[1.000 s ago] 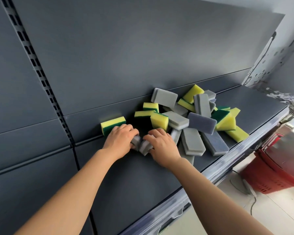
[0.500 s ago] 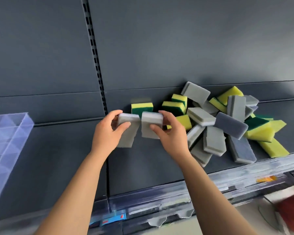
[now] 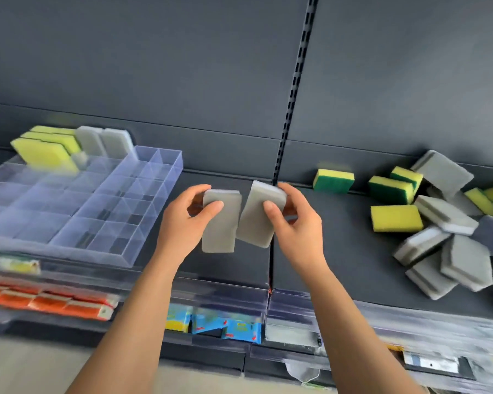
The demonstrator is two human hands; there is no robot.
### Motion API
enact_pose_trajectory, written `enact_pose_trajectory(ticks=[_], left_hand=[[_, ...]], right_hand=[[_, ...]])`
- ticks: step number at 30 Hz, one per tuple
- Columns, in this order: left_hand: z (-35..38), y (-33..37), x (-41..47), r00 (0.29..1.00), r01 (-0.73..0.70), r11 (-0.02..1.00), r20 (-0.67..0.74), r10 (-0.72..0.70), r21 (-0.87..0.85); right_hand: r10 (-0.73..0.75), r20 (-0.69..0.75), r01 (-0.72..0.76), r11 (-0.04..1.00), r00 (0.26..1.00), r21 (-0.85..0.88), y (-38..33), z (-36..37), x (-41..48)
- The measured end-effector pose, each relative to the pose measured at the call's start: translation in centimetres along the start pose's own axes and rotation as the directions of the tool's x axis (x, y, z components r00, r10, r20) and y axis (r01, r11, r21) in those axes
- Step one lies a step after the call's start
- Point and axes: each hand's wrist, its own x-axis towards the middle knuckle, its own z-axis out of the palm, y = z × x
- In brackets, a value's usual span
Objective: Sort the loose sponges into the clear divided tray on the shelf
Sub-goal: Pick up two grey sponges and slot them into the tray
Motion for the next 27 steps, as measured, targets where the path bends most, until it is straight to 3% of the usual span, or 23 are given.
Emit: enact_pose_trajectory(ticks=[14,27], left_hand=[[-19.0,-5.6,2.9,1.0,-0.005,1.0,-0.029,0.005,0.007],[-26.3,-8.3,12.6,0.999,-0.009,0.999,-0.039,0.011,0.052]], right_hand=[[0.018,0.02,-0.02,0.996,1.0,0.091,-9.7,17.8,-2.2],[0.007,0.133,-0.021,0.994,0.991,0.104,-13.1,27.5,5.2]])
